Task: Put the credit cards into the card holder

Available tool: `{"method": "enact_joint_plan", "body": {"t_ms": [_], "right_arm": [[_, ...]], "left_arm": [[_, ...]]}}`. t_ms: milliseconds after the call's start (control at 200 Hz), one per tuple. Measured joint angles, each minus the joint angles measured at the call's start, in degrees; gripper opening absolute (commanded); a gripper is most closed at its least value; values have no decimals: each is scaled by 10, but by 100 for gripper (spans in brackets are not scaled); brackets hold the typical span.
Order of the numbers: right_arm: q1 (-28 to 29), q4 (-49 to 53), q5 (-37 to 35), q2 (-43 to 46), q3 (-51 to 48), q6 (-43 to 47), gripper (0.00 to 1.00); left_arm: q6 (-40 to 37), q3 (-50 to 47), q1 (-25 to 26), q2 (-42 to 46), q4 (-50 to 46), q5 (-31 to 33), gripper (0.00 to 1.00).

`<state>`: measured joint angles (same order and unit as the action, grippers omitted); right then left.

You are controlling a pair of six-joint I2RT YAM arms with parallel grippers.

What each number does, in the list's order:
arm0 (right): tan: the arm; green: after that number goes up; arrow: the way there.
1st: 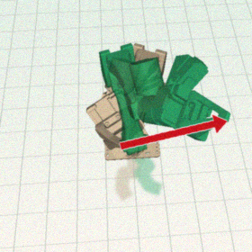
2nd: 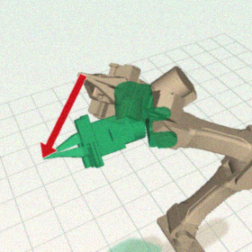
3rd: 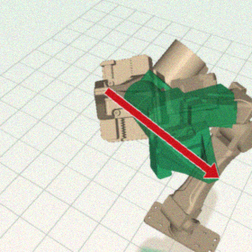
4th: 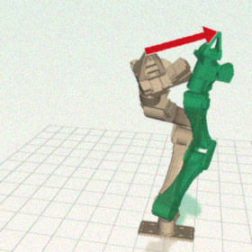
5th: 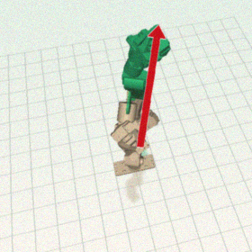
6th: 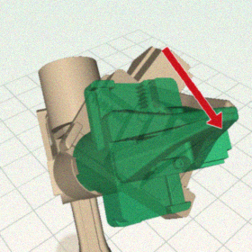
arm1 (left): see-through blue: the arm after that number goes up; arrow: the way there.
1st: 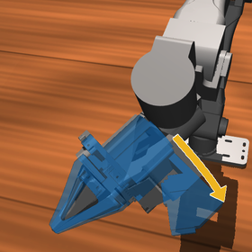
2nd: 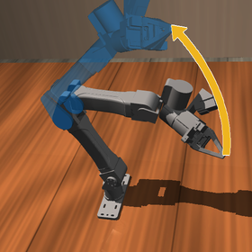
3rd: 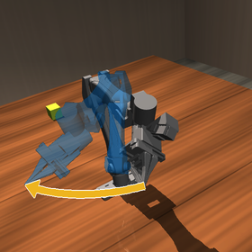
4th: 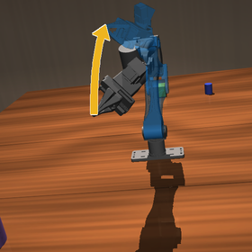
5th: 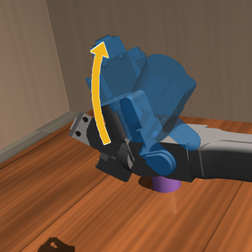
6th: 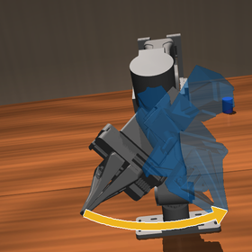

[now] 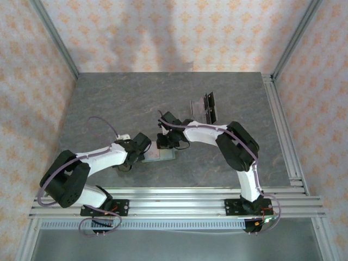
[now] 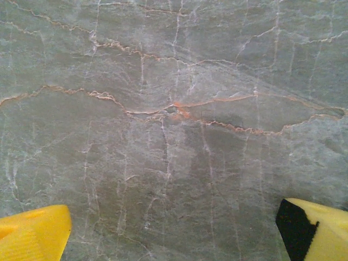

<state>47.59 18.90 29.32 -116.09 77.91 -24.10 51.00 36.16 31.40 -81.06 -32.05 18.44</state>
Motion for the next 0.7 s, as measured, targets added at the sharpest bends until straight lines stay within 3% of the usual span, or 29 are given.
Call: {"method": "enact_joint_plan", "body": {"t_ms": [701], "right_arm": [[0,0,37,-46,46,-5,11]], "left_arm": [[2,2,1,-11,7,0,100]]}}
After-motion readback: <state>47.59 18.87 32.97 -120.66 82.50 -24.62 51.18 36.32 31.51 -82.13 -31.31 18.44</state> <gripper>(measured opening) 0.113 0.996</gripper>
